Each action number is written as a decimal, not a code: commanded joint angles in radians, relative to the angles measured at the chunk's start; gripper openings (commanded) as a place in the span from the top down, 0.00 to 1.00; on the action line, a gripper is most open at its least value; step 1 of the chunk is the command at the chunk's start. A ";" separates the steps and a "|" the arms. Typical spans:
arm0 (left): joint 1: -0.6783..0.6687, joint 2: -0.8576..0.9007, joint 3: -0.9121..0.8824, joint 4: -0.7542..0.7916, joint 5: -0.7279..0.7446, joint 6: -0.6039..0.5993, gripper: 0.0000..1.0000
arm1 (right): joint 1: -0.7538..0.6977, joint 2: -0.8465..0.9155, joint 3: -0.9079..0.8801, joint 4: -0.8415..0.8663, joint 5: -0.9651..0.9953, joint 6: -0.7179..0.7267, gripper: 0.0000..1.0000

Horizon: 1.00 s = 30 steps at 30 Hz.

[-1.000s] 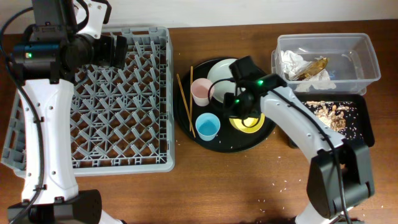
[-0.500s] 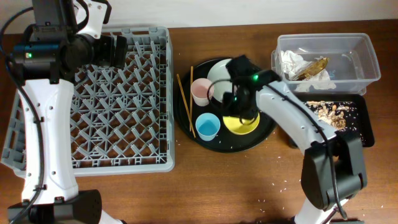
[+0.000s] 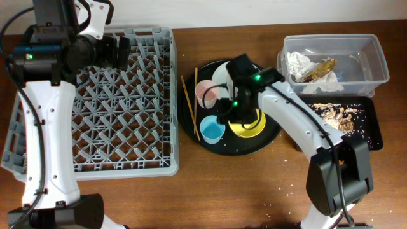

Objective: Sort waste into correct bins and load items into the dishwasher rack
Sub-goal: 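Grasp the light-blue cup with the right gripper and lift it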

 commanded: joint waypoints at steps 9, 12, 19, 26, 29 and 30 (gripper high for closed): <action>0.002 0.002 0.023 0.013 0.030 -0.014 0.01 | 0.024 0.036 -0.032 0.045 0.019 -0.031 0.57; 0.002 0.002 0.023 0.012 0.030 -0.014 0.01 | 0.035 0.078 -0.033 0.051 0.021 -0.031 0.67; 0.002 0.002 0.023 -0.003 0.052 -0.014 0.01 | 0.052 0.089 -0.031 0.098 0.017 -0.018 0.96; 0.000 0.014 0.021 -0.028 0.064 -0.232 0.17 | -0.055 -0.012 0.069 -0.041 -0.083 -0.040 0.96; -0.005 0.031 0.014 -0.047 0.112 -0.314 0.13 | -0.155 -0.084 0.103 -0.058 -0.183 -0.082 0.96; -0.009 0.042 0.008 -0.047 0.116 -0.353 0.05 | -0.212 -0.114 0.106 -0.031 -0.264 -0.083 0.96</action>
